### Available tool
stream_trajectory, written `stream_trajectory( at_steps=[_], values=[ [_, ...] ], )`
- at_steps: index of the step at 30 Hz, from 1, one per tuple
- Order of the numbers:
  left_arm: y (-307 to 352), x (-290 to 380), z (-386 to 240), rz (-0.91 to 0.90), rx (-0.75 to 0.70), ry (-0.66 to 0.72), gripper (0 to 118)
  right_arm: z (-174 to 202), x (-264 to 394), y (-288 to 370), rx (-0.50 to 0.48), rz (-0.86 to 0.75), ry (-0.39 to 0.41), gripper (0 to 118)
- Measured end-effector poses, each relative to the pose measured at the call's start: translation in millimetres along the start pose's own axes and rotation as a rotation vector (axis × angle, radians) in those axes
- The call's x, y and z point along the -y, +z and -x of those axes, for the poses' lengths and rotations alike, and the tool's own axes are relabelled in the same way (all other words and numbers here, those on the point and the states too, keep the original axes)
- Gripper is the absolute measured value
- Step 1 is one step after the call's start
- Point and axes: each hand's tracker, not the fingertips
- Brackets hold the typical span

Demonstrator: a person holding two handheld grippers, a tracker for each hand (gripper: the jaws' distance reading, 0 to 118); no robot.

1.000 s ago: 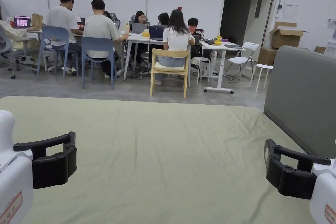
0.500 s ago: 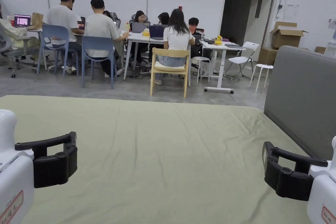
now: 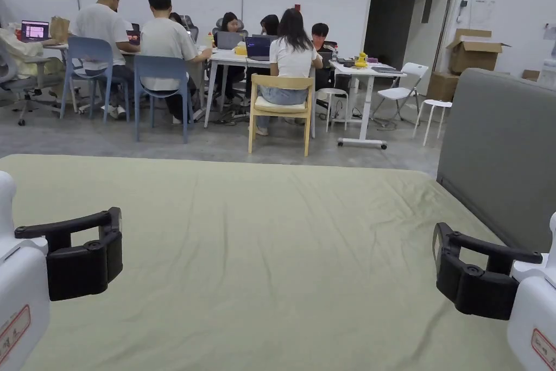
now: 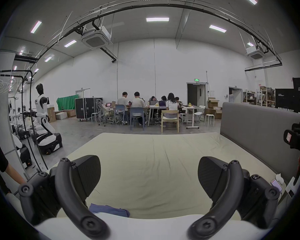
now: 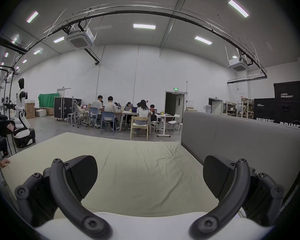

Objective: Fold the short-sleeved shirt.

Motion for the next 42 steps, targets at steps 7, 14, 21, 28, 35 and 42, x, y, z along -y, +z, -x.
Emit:
stream_trajectory(
  at_steps=[7,14,21,28,35,42],
  values=[
    [5,-4,-7,-0.005,-0.001,-0.006,117,1,2,-1,-0.002,0.011,-0.002,118],
    [3,-2,-3,-0.013,-0.001,0.007,117,2,2,-2,-0.025,0.014,-0.006,118],
    [6,-4,-10,-0.007,0.005,-0.012,117,3,1,-1,-0.030,0.012,-0.010,118],
    [8,-2,-10,-0.004,0.008,0.002,117,3,1,-2,-0.044,0.024,0.004,118],
    [8,-3,-9,-0.003,0.000,0.004,117,4,5,-2,-0.047,0.018,0.004,118],
    [6,-2,-9,0.000,0.003,0.006,117,3,6,-2,-0.043,0.027,0.009,118]
  ],
)
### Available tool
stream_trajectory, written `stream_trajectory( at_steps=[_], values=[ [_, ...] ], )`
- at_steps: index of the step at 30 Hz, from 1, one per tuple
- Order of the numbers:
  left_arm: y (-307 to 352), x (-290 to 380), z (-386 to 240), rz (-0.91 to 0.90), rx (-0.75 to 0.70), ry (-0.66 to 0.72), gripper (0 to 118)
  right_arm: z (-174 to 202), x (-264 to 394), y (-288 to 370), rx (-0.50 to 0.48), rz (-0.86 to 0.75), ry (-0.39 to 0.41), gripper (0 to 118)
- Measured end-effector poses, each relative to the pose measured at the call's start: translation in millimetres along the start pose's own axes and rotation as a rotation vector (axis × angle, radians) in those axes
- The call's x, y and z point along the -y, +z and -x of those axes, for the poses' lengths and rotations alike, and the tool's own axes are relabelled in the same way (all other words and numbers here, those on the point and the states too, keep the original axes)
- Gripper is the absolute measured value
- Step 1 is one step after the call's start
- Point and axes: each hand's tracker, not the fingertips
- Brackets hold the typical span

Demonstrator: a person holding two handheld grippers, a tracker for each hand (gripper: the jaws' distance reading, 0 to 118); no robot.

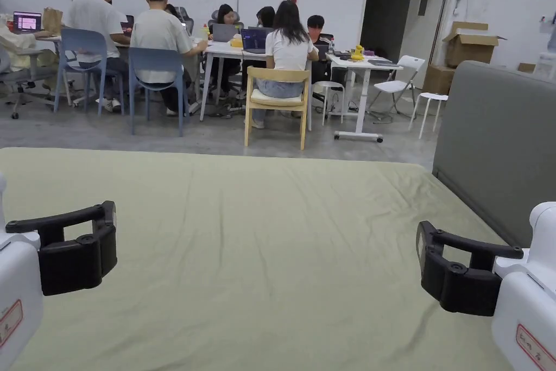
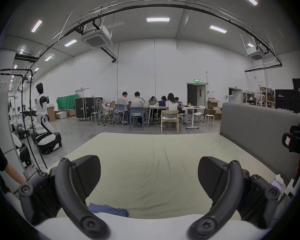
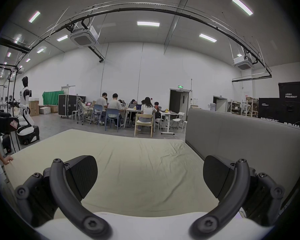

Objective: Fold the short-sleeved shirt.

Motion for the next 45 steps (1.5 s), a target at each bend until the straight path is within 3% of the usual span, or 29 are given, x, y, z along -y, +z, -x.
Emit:
stream_trajectory(
  at_steps=[17,19,23,26,28,29,33,34,37,42,45],
  values=[
    [0,-1,3,-0.003,0.007,0.006,117,-1,-6,1,0.010,0.012,-0.009,118],
    [1,-1,3,-0.001,0.006,0.005,117,-1,-7,0,-0.036,0.029,-0.013,118],
    [0,-2,3,-0.001,0.007,0.010,117,-1,-3,4,-0.051,0.003,-0.099,118],
    [-1,-2,2,0.001,0.011,0.009,117,4,3,4,0.069,-0.010,-0.027,118],
    [-2,-3,2,-0.002,0.012,0.004,117,8,5,3,0.068,-0.038,0.058,118],
    [-2,-3,2,-0.004,0.012,0.003,117,8,6,3,0.059,-0.043,0.062,118],
    [-4,-5,1,0.000,0.022,0.010,117,-2,3,-1,-0.068,0.012,-0.077,118],
    [-5,-5,1,0.004,0.025,0.011,117,-4,-1,0,-0.074,0.042,-0.098,118],
    [-6,-5,-1,0.006,0.028,0.007,117,-3,-6,0,0.029,0.043,-0.117,118],
    [-5,-4,-4,0.002,0.029,0.003,117,-15,-12,4,-0.053,0.045,-0.205,118],
    [-5,-3,-5,0.003,0.041,0.010,117,-16,-15,4,-0.042,0.070,-0.251,118]
  ],
)
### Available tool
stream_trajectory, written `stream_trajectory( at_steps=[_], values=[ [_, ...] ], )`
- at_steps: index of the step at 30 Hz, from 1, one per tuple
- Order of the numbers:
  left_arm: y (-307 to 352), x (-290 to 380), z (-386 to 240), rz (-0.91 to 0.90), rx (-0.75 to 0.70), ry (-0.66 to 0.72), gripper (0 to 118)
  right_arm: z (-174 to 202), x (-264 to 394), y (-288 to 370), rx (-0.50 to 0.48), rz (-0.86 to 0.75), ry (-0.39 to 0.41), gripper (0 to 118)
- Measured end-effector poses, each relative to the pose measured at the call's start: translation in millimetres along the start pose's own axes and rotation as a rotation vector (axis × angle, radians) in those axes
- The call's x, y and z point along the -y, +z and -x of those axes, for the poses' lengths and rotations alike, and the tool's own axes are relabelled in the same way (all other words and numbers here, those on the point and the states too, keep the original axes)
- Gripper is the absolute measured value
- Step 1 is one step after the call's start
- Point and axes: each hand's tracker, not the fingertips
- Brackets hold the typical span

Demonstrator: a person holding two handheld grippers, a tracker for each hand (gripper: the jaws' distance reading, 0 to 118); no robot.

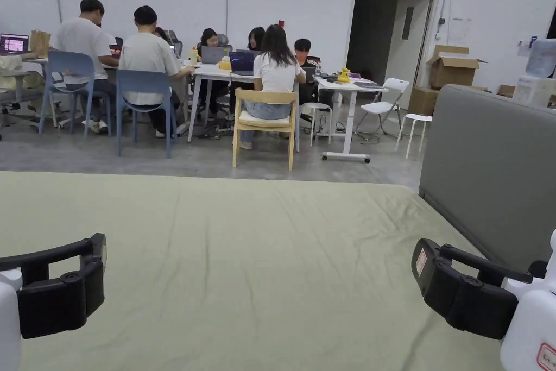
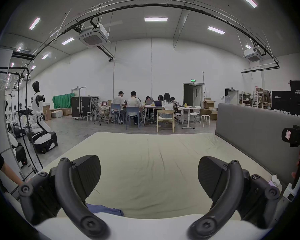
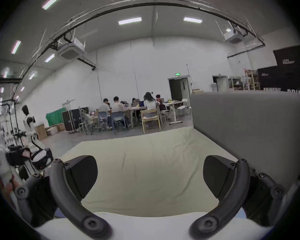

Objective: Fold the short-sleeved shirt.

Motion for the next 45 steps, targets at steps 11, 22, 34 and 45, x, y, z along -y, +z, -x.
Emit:
stream_trajectory(
  at_steps=[11,22,34,45],
  values=[
    [-1,2,-5,0.018,0.013,-0.019,117,-1,0,-4,-0.023,0.107,0.047,118],
    [2,0,-5,-0.005,0.005,-0.013,117,10,14,-5,0.065,-0.003,0.192,118],
    [4,3,-4,-0.004,-0.005,-0.017,117,17,16,1,0.046,-0.038,0.190,118],
    [8,0,-1,-0.019,-0.010,-0.017,117,18,8,6,0.001,-0.051,0.174,118]
  ],
)
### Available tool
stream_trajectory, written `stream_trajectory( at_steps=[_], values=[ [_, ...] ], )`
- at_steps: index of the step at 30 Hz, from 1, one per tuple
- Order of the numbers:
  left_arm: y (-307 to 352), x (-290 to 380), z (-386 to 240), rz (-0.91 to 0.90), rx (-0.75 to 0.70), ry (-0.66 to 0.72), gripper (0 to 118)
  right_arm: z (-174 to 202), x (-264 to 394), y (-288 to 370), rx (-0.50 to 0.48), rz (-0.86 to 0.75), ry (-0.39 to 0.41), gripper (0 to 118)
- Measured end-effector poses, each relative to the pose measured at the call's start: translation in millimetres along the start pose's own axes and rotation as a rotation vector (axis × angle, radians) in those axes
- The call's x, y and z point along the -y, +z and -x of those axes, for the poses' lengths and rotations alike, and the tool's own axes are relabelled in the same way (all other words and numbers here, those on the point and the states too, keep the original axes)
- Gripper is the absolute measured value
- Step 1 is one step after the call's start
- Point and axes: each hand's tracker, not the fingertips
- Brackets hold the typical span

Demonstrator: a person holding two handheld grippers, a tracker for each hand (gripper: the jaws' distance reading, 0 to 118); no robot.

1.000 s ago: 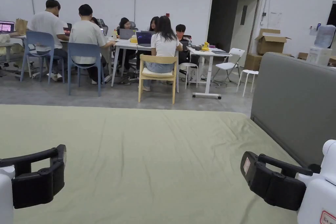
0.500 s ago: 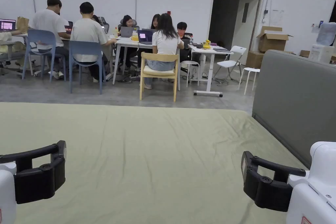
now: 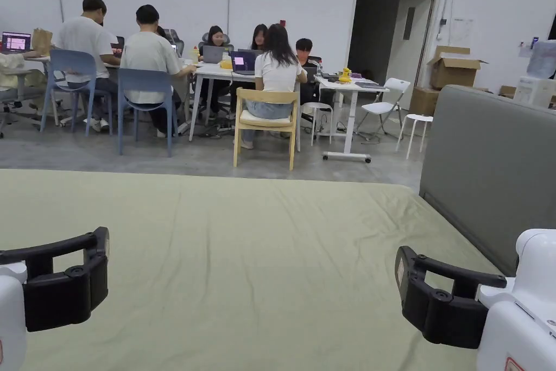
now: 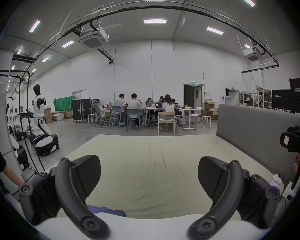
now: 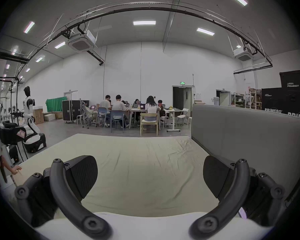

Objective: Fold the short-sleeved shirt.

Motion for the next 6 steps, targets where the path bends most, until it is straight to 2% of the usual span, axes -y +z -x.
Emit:
stream_trajectory(
  at_steps=[6],
  values=[
    [0.4,-0.3,-0.1,-0.006,0.001,0.003,117,0.7,0.5,0.1,-0.002,-0.005,0.009,118]
  ],
)
